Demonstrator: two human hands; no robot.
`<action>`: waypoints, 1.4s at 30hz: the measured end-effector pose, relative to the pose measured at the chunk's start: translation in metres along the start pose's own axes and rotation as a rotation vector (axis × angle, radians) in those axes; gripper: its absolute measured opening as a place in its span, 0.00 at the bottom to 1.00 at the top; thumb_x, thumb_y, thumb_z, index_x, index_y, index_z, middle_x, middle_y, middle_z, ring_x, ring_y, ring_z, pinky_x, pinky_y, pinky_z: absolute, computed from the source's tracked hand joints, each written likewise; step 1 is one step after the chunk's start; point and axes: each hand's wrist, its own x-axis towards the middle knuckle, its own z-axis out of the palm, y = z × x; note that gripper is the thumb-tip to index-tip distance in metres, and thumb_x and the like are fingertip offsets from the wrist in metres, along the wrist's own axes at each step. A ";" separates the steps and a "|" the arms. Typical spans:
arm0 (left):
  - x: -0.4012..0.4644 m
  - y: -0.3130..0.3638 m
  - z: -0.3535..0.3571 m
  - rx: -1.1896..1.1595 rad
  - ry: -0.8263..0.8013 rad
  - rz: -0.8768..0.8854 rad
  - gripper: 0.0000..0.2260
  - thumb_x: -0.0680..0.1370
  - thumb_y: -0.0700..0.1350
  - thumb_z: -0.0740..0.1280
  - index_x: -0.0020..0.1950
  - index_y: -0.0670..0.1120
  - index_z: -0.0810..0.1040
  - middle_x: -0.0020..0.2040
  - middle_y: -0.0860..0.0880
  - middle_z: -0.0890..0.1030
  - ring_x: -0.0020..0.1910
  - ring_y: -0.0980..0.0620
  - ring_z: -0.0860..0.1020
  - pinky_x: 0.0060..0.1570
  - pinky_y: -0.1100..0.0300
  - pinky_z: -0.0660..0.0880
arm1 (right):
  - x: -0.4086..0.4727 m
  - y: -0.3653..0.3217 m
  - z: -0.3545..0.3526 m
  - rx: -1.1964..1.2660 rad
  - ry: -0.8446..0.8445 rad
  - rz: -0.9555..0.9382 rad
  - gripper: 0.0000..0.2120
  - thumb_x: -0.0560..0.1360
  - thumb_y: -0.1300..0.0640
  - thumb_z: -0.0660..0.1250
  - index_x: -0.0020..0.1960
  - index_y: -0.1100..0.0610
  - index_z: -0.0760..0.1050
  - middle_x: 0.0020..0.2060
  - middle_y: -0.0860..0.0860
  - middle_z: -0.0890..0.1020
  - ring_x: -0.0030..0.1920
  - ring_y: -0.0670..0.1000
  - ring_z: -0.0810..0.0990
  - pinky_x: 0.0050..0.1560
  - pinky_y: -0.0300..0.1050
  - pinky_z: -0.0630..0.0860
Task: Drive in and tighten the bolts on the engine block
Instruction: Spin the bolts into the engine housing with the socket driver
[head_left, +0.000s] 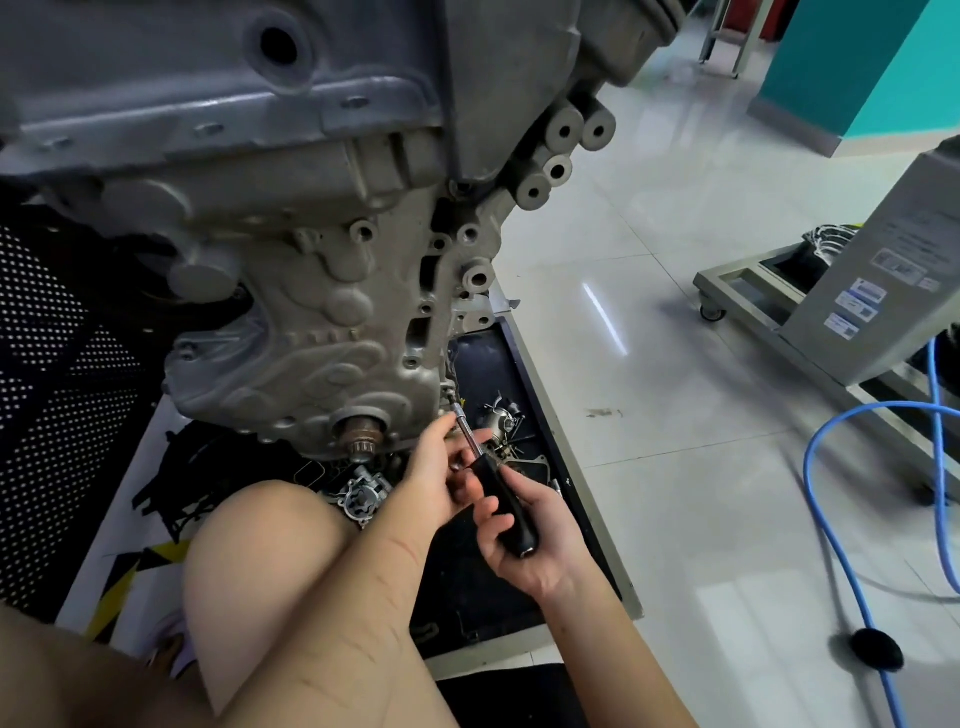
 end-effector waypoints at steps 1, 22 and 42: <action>-0.002 -0.001 0.000 0.011 -0.006 0.004 0.18 0.78 0.54 0.58 0.42 0.43 0.80 0.30 0.52 0.63 0.13 0.59 0.59 0.14 0.73 0.57 | 0.000 0.000 -0.001 0.026 -0.016 0.006 0.19 0.77 0.56 0.57 0.41 0.70 0.77 0.29 0.59 0.79 0.19 0.48 0.73 0.15 0.31 0.67; -0.008 -0.004 0.000 0.111 0.094 0.158 0.13 0.79 0.47 0.61 0.39 0.42 0.77 0.22 0.54 0.64 0.14 0.60 0.58 0.16 0.72 0.53 | -0.007 0.022 -0.008 -0.253 0.274 -0.230 0.13 0.81 0.57 0.56 0.45 0.64 0.75 0.26 0.55 0.76 0.20 0.46 0.69 0.18 0.33 0.64; -0.009 -0.004 0.002 0.199 0.250 0.259 0.11 0.73 0.46 0.71 0.33 0.46 0.74 0.26 0.52 0.67 0.23 0.57 0.63 0.21 0.67 0.60 | -0.013 0.023 0.001 -0.342 0.202 -0.283 0.10 0.80 0.61 0.58 0.46 0.66 0.74 0.32 0.58 0.78 0.26 0.50 0.74 0.25 0.38 0.74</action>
